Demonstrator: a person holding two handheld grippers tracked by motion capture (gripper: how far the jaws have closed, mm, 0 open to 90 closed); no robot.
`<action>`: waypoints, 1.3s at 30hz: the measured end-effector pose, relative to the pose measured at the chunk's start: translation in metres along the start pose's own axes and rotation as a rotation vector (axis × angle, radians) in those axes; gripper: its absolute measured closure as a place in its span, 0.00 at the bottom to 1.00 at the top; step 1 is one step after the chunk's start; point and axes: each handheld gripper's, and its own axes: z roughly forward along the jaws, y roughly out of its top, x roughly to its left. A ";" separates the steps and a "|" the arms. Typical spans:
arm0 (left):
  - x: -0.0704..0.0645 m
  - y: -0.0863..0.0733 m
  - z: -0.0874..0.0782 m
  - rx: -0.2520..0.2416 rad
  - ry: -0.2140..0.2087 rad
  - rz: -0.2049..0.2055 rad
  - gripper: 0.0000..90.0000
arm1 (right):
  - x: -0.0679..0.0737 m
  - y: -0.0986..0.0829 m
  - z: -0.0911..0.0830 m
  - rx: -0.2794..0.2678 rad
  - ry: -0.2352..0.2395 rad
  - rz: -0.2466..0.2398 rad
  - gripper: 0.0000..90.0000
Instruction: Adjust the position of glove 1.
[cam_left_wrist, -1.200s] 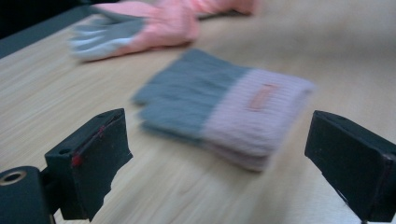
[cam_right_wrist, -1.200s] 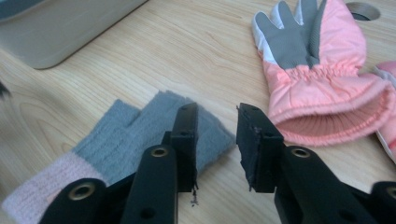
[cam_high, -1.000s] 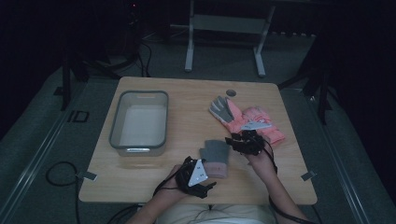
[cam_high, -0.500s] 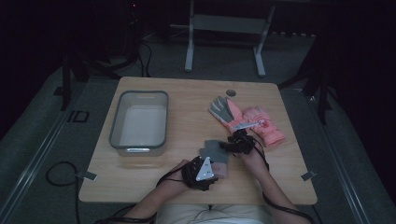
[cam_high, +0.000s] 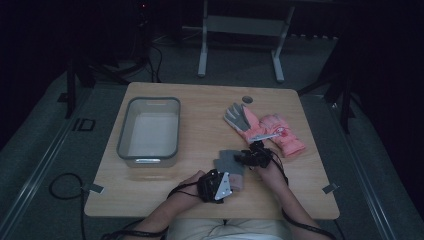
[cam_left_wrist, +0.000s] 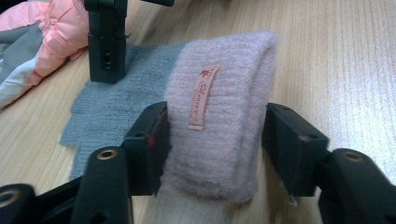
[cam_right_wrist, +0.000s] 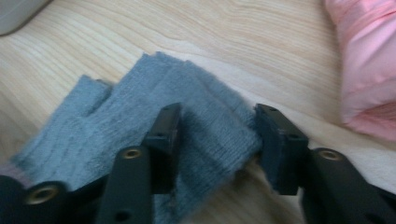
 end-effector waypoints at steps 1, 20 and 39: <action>0.001 0.001 -0.001 -0.001 0.003 -0.005 0.57 | 0.001 0.001 0.000 0.008 0.013 0.002 0.69; 0.033 0.013 -0.033 0.015 -0.018 -0.074 0.77 | 0.037 0.039 -0.035 -0.070 0.059 -0.071 0.85; 0.085 0.011 -0.098 0.043 0.056 -0.093 0.77 | 0.084 0.114 -0.052 -0.148 0.076 -0.156 0.85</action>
